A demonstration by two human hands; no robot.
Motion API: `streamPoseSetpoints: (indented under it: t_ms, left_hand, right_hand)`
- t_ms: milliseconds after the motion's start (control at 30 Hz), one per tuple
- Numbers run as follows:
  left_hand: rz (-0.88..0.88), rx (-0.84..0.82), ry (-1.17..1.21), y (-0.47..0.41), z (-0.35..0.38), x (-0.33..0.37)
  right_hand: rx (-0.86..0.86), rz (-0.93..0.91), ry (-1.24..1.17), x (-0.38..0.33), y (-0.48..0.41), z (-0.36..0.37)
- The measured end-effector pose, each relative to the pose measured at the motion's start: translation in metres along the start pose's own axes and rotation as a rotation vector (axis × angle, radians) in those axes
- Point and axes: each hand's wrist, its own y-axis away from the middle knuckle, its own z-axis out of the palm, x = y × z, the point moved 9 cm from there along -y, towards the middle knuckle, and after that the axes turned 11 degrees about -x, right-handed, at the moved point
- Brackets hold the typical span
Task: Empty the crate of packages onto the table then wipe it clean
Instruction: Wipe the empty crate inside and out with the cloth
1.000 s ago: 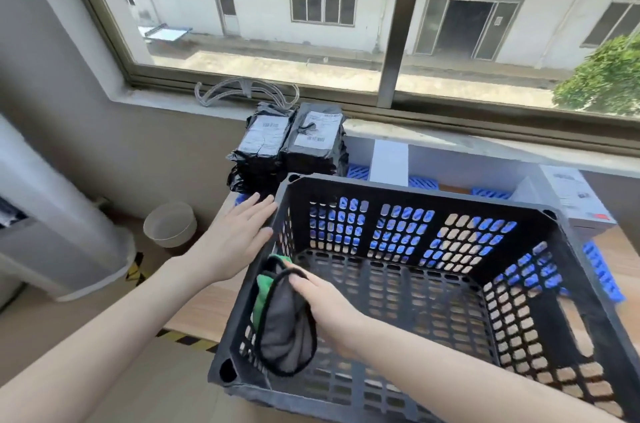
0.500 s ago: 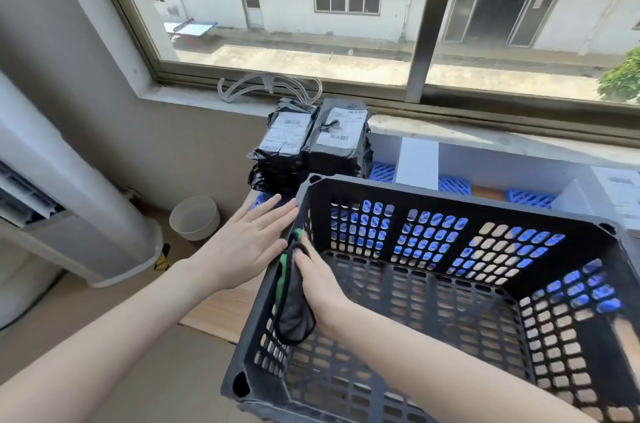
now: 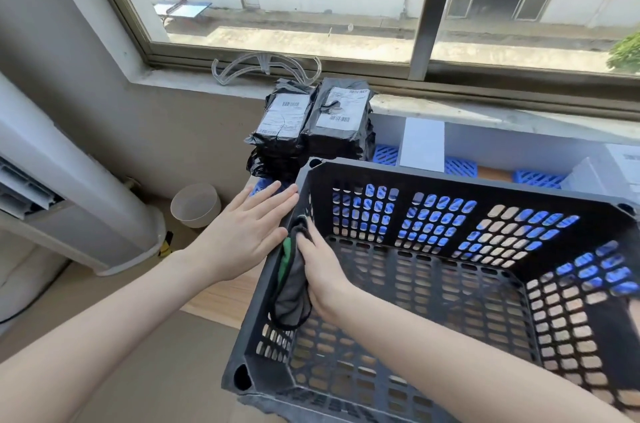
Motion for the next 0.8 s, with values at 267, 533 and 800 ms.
streamPoseSetpoints:
  t_ms: [267,533,800]
  left_hand:
    - [0.001,0.008,-0.01,0.001,-0.002,0.002]
    - [-0.001,-0.001,0.008,0.001,-0.002,0.002]
    - [0.02,0.015,0.061,0.0,0.002,-0.002]
  right_hand:
    - [0.114,-0.088,-0.074,-0.018,-0.016,-0.014]
    - [0.54,-0.049,0.001,-0.032,-0.016,-0.058]
    - [0.069,0.007,0.015,-0.003,0.0,-0.023]
